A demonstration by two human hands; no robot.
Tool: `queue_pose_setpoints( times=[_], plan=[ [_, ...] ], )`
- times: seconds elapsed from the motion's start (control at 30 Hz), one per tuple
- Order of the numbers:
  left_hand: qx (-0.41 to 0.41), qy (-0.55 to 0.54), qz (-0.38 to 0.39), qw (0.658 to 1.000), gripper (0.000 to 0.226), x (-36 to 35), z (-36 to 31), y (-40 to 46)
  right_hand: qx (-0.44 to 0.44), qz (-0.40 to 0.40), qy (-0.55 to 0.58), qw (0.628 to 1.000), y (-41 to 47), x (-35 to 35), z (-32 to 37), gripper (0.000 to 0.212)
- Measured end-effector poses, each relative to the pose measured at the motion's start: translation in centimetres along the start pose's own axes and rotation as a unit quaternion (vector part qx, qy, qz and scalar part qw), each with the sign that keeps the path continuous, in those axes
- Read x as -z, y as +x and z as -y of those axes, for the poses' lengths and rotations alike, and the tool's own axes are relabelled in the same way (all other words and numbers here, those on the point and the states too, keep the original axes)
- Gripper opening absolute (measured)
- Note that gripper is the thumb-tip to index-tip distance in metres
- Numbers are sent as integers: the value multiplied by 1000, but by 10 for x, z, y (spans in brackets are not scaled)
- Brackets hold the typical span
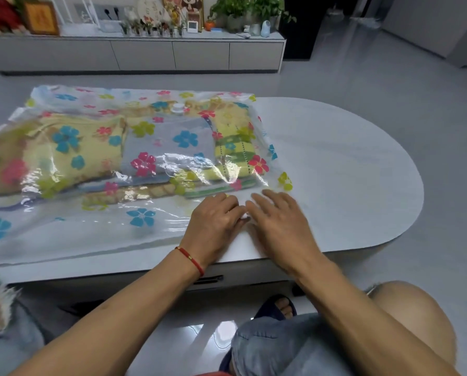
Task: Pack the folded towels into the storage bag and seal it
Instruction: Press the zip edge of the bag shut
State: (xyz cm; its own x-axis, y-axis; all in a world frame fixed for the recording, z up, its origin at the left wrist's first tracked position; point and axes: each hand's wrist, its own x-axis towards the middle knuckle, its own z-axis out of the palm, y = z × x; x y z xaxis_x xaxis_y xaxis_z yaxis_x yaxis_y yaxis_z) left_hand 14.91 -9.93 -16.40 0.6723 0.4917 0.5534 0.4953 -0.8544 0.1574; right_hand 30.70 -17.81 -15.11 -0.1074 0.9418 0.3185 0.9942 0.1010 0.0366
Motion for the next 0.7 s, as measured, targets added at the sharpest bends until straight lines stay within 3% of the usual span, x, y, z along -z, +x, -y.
queue_pose_setpoints(
  times=[0.1, 0.2, 0.43, 0.7],
  plan=[
    [-5, -4, 9, 1000, 23, 7, 3, 0, 15, 25, 4, 1000, 6, -11, -5, 23],
    [-22, 7, 15, 1000, 21, 13, 9, -6, 23, -14, -1, 1000, 2, -14, -16, 11],
    [-36, 38, 18, 998, 12, 30, 44, -39, 22, -48, 37, 998, -6, -23, -24, 30],
    [-16, 67, 35, 997, 11, 67, 96, -82, -8, -59, 94, 994, -10, -16, -23, 28]
  ],
)
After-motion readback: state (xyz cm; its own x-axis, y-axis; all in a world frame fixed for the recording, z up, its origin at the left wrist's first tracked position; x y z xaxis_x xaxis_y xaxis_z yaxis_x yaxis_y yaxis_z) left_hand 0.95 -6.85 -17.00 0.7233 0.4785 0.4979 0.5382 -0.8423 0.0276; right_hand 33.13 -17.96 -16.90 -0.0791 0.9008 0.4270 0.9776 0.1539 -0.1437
